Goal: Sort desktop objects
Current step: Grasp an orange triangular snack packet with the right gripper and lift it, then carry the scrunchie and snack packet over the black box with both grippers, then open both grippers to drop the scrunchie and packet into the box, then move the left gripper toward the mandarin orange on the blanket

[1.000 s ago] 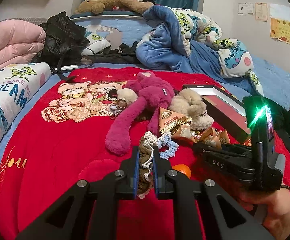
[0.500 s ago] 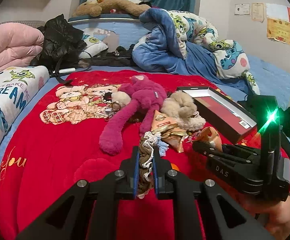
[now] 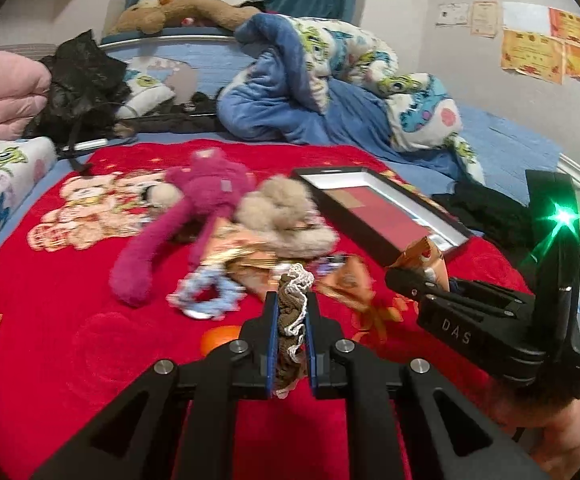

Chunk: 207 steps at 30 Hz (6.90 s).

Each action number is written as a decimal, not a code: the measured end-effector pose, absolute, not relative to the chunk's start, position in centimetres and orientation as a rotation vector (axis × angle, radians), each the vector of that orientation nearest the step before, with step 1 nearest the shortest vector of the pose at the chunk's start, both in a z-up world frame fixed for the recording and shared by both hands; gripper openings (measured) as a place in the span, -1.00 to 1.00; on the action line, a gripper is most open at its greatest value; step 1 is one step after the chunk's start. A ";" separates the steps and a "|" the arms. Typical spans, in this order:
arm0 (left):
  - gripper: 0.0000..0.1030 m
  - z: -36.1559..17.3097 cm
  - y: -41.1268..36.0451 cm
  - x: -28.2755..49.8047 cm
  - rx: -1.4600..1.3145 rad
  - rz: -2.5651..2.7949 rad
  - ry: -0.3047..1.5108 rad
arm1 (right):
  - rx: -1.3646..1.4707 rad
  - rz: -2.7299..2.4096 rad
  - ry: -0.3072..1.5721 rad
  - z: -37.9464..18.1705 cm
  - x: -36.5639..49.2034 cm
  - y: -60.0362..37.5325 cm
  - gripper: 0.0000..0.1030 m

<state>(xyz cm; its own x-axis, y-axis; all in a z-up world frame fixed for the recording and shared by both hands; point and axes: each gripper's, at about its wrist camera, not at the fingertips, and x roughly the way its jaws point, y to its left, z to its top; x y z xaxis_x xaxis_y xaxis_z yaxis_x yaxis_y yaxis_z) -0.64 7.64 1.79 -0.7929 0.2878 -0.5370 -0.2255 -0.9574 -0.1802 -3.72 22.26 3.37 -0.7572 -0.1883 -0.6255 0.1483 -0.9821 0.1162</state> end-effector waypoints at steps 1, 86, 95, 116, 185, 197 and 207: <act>-0.80 1.8 8.5 -0.5 -0.842 2.723 -0.146 | 0.999 -2.798 -0.100 3.5 -3.5 23.1 -0.62; 1.00 -0.4 26.0 -19.2 -0.991 2.542 -0.056 | 1.069 -2.964 -0.344 2.6 -14.9 41.8 0.51; 1.00 -0.6 26.9 -18.8 -1.016 2.564 0.060 | 1.021 -2.979 -0.423 3.7 -14.0 43.1 1.00; 1.00 9.9 18.4 -11.9 -0.805 2.790 0.046 | 0.806 -2.964 -0.184 11.5 -11.1 36.2 1.00; 1.00 -2.9 3.7 -8.7 -1.125 2.796 -0.159 | 0.750 -2.808 -0.248 4.5 -9.4 22.3 1.00; 1.00 -5.5 4.0 -8.9 -1.288 2.765 -0.164 | 0.900 -2.772 -0.156 1.1 -10.3 20.2 1.00; 1.00 -6.4 6.2 -9.7 -1.365 2.774 0.022 | 1.073 -2.716 -0.206 -1.1 -11.3 20.6 0.99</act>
